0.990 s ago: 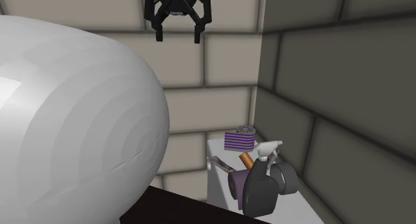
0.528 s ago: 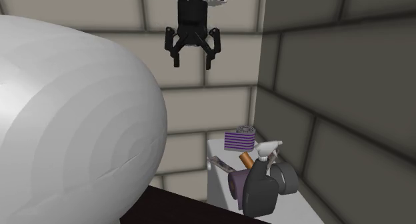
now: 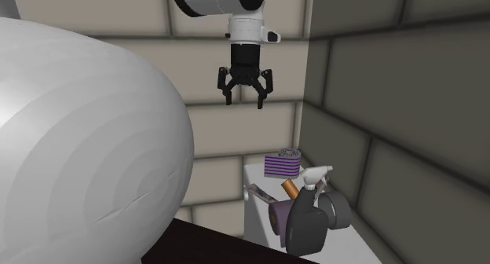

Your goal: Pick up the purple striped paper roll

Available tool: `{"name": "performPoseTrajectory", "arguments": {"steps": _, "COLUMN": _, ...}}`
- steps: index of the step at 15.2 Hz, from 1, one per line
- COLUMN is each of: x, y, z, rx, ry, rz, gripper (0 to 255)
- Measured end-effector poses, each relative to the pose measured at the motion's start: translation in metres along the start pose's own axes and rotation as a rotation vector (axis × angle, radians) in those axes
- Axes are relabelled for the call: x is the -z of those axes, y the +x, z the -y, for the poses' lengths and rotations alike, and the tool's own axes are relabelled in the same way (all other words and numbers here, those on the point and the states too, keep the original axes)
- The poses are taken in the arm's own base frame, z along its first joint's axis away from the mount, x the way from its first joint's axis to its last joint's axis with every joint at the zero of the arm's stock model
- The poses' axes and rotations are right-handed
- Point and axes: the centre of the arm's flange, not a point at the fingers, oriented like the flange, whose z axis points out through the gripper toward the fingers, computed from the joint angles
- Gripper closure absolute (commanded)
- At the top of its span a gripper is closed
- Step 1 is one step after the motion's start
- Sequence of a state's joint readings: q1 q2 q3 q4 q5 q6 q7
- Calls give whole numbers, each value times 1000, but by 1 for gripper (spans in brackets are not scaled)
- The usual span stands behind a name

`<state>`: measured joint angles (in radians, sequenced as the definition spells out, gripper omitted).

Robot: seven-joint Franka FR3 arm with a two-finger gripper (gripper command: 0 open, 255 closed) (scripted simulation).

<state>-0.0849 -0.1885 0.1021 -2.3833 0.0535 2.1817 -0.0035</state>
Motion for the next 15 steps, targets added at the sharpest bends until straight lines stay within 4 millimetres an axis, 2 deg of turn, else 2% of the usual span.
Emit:
{"name": "performPoseTrajectory", "arguments": {"steps": 5, "x": -40, "y": 47, "z": -16, "rx": -56, "ry": -9, "rz": -2, "gripper": 0}}
{"name": "performPoseTrajectory", "arguments": {"steps": 15, "x": -134, "y": 129, "z": -56, "rx": -168, "ry": -25, "rz": -4, "gripper": 0}}
